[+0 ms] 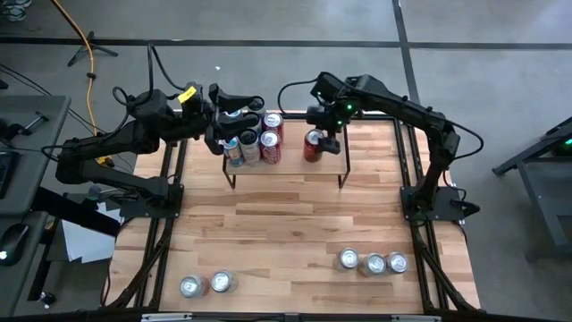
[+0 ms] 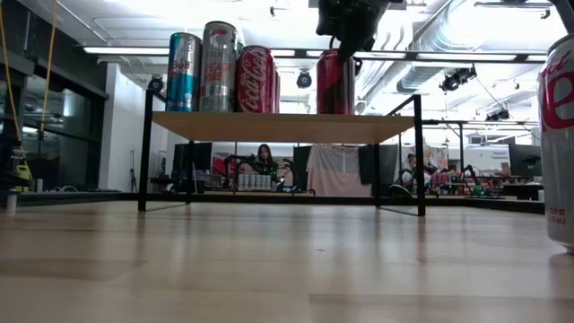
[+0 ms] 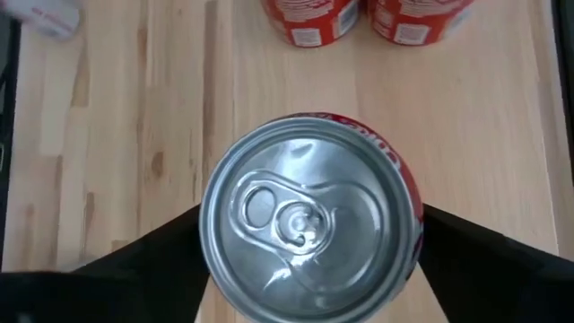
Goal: Place canned beverage on shelf
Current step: Put the red-white soda can aligned with the other red-white soda cans on the shelf
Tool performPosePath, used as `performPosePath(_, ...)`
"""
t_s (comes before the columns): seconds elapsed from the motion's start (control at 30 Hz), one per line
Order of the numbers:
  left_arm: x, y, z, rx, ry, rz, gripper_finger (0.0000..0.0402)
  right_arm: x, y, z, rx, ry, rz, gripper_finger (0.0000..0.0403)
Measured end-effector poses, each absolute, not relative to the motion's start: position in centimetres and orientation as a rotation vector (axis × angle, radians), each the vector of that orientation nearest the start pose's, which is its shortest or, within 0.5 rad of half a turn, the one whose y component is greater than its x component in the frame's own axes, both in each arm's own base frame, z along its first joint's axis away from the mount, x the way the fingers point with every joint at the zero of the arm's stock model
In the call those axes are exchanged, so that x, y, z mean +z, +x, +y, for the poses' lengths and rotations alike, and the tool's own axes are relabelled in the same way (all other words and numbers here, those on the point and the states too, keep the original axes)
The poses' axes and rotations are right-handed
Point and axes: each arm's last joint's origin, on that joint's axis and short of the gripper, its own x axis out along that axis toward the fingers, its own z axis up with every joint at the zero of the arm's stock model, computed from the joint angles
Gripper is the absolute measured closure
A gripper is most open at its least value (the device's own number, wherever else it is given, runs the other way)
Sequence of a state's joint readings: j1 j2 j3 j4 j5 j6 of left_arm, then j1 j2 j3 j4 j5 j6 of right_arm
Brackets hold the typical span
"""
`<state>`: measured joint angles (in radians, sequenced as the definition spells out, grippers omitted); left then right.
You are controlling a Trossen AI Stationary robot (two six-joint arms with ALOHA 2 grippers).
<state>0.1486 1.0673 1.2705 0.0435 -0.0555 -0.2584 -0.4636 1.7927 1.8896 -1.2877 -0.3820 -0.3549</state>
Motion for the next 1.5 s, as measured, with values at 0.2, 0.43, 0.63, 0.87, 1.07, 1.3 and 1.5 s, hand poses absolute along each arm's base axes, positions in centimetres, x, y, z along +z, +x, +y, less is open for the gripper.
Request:
performPosePath(0.2,46.5,21.2,3.3,0.172,-0.245,-0.257,0.0139,35.8,32.3,-14.1,-0.002,0.247,1.092,0.0102)
performPosePath(0.43,46.4,21.2,3.3,0.174,-0.237,-0.246,0.0139,36.0,33.5,-13.0,-0.316,0.338,1.052,0.0097)
performPosePath(0.63,46.4,21.2,3.3,0.177,-0.213,-0.244,0.0139,36.0,34.0,-12.2,-0.615,0.410,1.001,0.0096)
performPosePath(0.87,46.4,21.2,3.3,0.178,-0.212,-0.245,0.0139,36.0,34.2,-11.5,-0.698,0.532,0.955,0.0096)
performPosePath(1.07,46.4,21.2,3.3,0.177,-0.212,-0.245,0.0139,36.0,34.3,-11.4,-0.665,0.505,0.969,0.0096)
performPosePath(1.3,46.4,21.2,3.3,0.177,-0.212,-0.245,0.0139,36.0,34.2,-11.5,-0.657,0.512,0.974,0.0095)
performPosePath(1.5,46.4,21.2,3.3,0.177,-0.213,-0.245,0.0139,35.9,34.2,-11.5,-0.651,0.517,0.980,0.0095)
